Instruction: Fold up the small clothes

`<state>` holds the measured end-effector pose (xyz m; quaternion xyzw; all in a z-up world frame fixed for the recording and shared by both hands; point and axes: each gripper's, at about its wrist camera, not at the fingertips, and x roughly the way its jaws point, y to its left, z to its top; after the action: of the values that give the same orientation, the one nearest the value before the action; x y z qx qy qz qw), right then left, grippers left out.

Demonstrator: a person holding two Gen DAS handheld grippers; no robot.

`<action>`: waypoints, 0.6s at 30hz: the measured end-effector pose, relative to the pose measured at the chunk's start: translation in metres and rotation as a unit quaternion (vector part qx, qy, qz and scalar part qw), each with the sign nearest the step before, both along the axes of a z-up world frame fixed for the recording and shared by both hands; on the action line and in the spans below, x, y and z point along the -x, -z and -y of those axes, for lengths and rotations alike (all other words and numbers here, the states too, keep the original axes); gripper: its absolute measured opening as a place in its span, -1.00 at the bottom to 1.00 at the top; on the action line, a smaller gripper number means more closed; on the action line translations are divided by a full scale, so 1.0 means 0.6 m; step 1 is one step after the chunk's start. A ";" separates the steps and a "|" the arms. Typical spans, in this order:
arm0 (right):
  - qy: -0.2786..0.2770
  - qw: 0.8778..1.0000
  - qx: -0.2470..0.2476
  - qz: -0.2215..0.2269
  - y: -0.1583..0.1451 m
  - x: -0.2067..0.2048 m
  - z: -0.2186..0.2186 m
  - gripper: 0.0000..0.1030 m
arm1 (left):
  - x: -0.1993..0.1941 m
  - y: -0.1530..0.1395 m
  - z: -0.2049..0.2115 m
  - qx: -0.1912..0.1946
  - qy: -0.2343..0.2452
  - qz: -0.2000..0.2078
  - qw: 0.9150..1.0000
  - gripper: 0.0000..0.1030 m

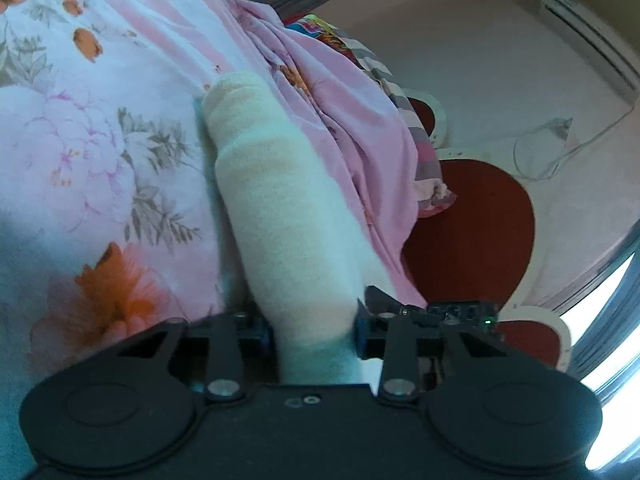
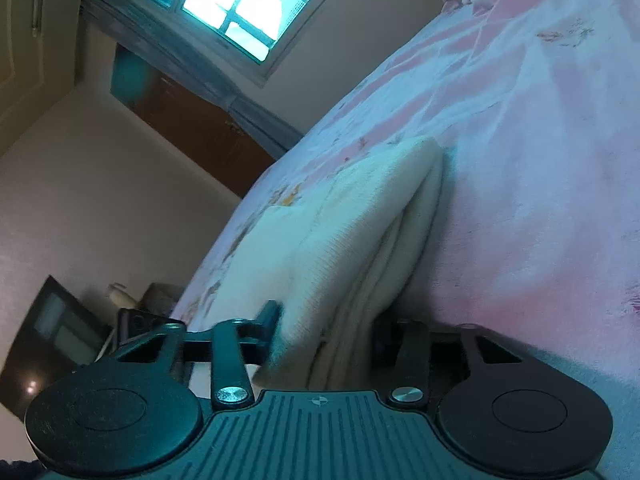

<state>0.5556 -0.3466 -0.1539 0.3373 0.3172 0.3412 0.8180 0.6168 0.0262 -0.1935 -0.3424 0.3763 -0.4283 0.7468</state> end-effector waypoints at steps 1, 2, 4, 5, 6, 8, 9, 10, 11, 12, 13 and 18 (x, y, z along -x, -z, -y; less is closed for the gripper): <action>0.003 1.000 0.005 0.004 -0.001 0.002 -0.001 -0.29 | 0.002 -0.003 0.001 -0.007 -0.002 0.007 1.000 -0.45; 0.008 1.000 0.012 0.007 -0.003 0.003 -0.003 -0.31 | 0.004 -0.006 0.003 -0.014 -0.004 0.014 1.000 -0.46; 0.015 0.999 0.038 0.020 -0.013 0.006 -0.017 -0.38 | 0.011 -0.017 0.007 -0.039 -0.013 0.030 0.999 -0.49; 0.018 0.998 0.051 0.025 -0.020 0.010 -0.022 -0.42 | 0.016 -0.024 0.010 -0.051 -0.018 0.038 0.998 -0.50; 0.024 0.997 0.064 0.034 -0.032 0.018 -0.029 -0.44 | 0.025 -0.036 0.011 -0.062 -0.024 0.050 0.997 -0.52; 0.029 0.995 0.076 0.058 -0.062 0.040 -0.043 -0.46 | 0.051 -0.067 0.010 -0.080 -0.036 0.079 0.993 -0.53; 0.027 0.993 0.082 0.076 -0.084 0.058 -0.050 -0.46 | 0.068 -0.087 0.009 -0.083 -0.038 0.094 0.991 -0.53; 0.026 0.991 0.091 0.095 -0.110 0.080 -0.057 -0.46 | 0.088 -0.110 0.005 -0.081 -0.040 0.110 0.990 -0.53; 0.025 0.989 0.095 0.112 -0.132 0.102 -0.061 -0.46 | 0.113 -0.136 -0.002 -0.075 -0.043 0.127 0.988 -0.53; 0.025 0.987 0.095 0.128 -0.157 0.127 -0.065 -0.46 | 0.136 -0.159 -0.009 -0.067 -0.045 0.140 0.987 -0.53; 0.025 0.985 0.092 0.144 -0.184 0.158 -0.069 -0.46 | 0.169 -0.188 -0.017 -0.063 -0.047 0.160 0.984 -0.53; 0.019 0.971 0.093 0.220 -0.303 0.335 -0.114 -0.46 | 0.379 -0.330 -0.048 -0.077 -0.057 0.253 0.963 -0.53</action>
<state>0.3545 -0.2781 0.0281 0.1820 0.1538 0.3605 0.9018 0.3896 0.0551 0.0043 -0.1852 0.1867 -0.4273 0.8650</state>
